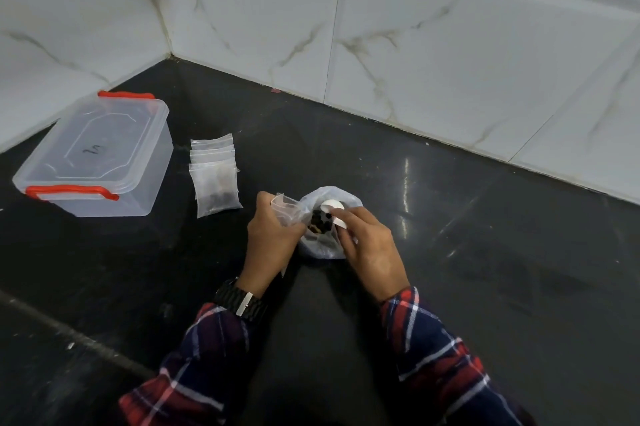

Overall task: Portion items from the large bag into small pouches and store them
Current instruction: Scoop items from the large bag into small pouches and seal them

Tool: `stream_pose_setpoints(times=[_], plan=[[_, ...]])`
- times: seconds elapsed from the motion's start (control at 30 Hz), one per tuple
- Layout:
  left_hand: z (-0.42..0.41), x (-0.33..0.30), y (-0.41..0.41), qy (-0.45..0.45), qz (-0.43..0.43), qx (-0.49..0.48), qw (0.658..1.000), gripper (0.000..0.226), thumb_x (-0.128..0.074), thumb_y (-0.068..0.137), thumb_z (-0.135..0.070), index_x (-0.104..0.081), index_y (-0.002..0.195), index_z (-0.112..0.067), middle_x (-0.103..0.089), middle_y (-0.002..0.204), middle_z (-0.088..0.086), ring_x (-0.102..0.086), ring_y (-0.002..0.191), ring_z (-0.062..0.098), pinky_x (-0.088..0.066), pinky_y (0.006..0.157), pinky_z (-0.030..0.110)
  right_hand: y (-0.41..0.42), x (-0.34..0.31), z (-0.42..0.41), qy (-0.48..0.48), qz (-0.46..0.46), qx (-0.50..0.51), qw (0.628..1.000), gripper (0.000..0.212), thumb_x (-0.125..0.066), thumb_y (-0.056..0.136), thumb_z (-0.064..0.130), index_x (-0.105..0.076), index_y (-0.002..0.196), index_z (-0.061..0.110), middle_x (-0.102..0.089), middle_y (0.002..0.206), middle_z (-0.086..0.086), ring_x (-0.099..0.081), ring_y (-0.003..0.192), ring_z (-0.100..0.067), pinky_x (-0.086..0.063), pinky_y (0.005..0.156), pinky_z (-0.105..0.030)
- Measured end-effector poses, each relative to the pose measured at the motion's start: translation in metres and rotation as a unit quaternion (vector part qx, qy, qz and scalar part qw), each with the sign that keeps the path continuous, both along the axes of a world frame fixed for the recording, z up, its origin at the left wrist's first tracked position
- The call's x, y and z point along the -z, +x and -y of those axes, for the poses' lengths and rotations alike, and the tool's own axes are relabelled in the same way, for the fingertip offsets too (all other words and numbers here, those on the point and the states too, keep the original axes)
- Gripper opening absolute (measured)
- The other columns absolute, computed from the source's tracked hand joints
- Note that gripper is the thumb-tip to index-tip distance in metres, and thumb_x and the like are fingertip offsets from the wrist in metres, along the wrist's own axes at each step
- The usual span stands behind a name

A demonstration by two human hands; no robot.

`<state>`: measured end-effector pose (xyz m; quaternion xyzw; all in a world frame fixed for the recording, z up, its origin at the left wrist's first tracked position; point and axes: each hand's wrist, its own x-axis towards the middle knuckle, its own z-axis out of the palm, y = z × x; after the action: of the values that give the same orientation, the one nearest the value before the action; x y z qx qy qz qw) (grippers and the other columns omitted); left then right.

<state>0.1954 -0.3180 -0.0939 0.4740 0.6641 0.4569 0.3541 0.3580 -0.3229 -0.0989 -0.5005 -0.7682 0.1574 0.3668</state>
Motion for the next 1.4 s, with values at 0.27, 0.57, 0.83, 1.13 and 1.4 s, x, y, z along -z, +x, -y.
stream_pose_setpoints(times=[0.27, 0.57, 0.83, 1.13, 1.4], plan=[[0.001, 0.009, 0.004, -0.041, 0.024, -0.004, 0.999, 0.049, -0.076, 0.079, -0.03, -0.038, 0.108, -0.019, -0.053, 0.095, -0.006, -0.053, 0.079, 0.001, -0.039, 0.06, 0.011, -0.007, -0.009, -0.004, 0.002, 0.002, 0.006, 1.0, 0.02, -0.058, 0.092, 0.015, -0.068, 0.109, 0.017, -0.068, 0.101, 0.005, -0.062, 0.087, -0.006, -0.054, 0.076, -0.027], [-0.004, 0.016, 0.01, -0.003, 0.13, -0.006, 0.992, 0.04, -0.073, 0.082, -0.028, -0.045, 0.107, -0.016, -0.061, 0.097, -0.001, -0.063, 0.09, 0.016, -0.053, 0.079, 0.03, -0.011, -0.003, -0.006, -0.045, 0.0, 0.023, 0.999, 0.018, -0.053, 0.096, 0.023, -0.068, 0.107, 0.019, -0.07, 0.094, 0.006, -0.064, 0.08, -0.007, -0.054, 0.071, -0.027], [-0.006, 0.015, 0.013, 0.016, 0.167, -0.034, 0.985, 0.041, -0.073, 0.083, -0.023, -0.044, 0.111, -0.015, -0.06, 0.099, 0.0, -0.063, 0.094, 0.016, -0.053, 0.077, 0.029, -0.013, -0.005, -0.009, -0.104, -0.102, 0.09, 0.985, 0.025, -0.047, 0.099, 0.025, -0.061, 0.089, 0.007, -0.066, 0.073, -0.006, -0.064, 0.064, -0.019, -0.054, 0.059, -0.04], [-0.006, 0.018, 0.005, 0.018, 0.081, -0.044, 0.996, 0.042, -0.077, 0.077, -0.029, -0.047, 0.104, -0.018, -0.06, 0.101, 0.003, -0.062, 0.095, 0.019, -0.053, 0.083, 0.035, -0.012, -0.011, -0.01, -0.162, -0.209, 0.134, 0.955, 0.02, -0.053, 0.097, 0.024, -0.062, 0.08, 0.017, -0.067, 0.073, -0.006, -0.068, 0.066, -0.02, -0.058, 0.052, -0.038], [0.014, 0.007, 0.0, 0.093, -0.078, -0.021, 0.992, 0.054, -0.079, 0.073, -0.031, -0.05, 0.117, -0.022, -0.051, 0.111, -0.003, -0.051, 0.096, 0.007, -0.04, 0.076, 0.011, -0.008, -0.031, -0.006, -0.218, -0.294, 0.123, 0.922, 0.013, -0.056, 0.094, 0.017, -0.067, 0.088, 0.013, -0.07, 0.075, -0.006, -0.067, 0.063, -0.01, -0.056, 0.048, -0.031]])
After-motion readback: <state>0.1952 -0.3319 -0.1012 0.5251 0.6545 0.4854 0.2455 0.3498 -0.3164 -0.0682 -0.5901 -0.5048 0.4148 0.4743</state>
